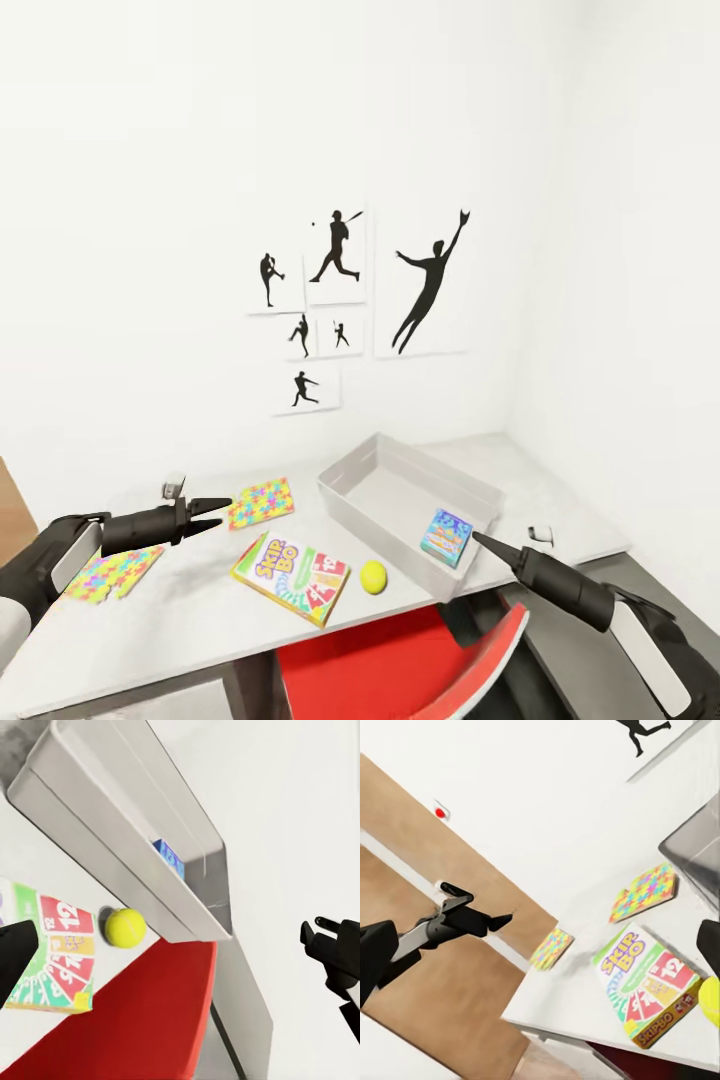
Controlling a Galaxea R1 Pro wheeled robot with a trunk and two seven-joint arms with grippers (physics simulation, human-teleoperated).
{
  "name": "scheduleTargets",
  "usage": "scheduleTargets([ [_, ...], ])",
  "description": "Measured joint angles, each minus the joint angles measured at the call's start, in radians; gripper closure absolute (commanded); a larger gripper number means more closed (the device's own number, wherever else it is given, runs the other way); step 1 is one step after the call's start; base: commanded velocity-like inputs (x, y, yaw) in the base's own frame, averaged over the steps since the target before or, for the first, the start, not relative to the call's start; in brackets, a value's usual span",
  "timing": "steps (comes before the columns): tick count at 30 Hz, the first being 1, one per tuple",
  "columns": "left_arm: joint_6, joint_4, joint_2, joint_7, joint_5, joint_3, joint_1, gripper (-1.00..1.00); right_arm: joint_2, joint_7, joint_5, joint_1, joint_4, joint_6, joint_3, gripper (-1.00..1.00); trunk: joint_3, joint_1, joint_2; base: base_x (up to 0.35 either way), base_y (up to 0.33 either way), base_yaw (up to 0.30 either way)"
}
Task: Put all the toys in the child's room - the three board games (two on the bed and one on the table), the two jigsaw puzzles on the table, and the tennis ball on the table - inside the toy box on the table in the child's room.
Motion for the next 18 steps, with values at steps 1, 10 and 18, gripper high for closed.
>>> scheduleTargets([
  [1,0.000,0.000,0.000,0.000,0.000,0.000,0.000,-1.00,0.002,0.000,0.000,0.000,0.000,-0.001,0.000,-1.00,0.001,0.000,0.000,-0.320,0.000,0.176],
  [10,0.000,0.000,0.000,0.000,0.000,0.000,0.000,-1.00,0.008,-0.002,-0.001,0.000,0.001,-0.006,-0.001,-1.00,0.011,0.000,0.000,-0.294,0.019,0.133],
  [18,0.000,0.000,0.000,-0.001,0.000,0.000,0.000,-1.00,0.009,-0.007,-0.001,0.000,0.003,-0.008,0.000,-1.00,0.012,0.000,0.000,-0.072,0.023,0.045],
])
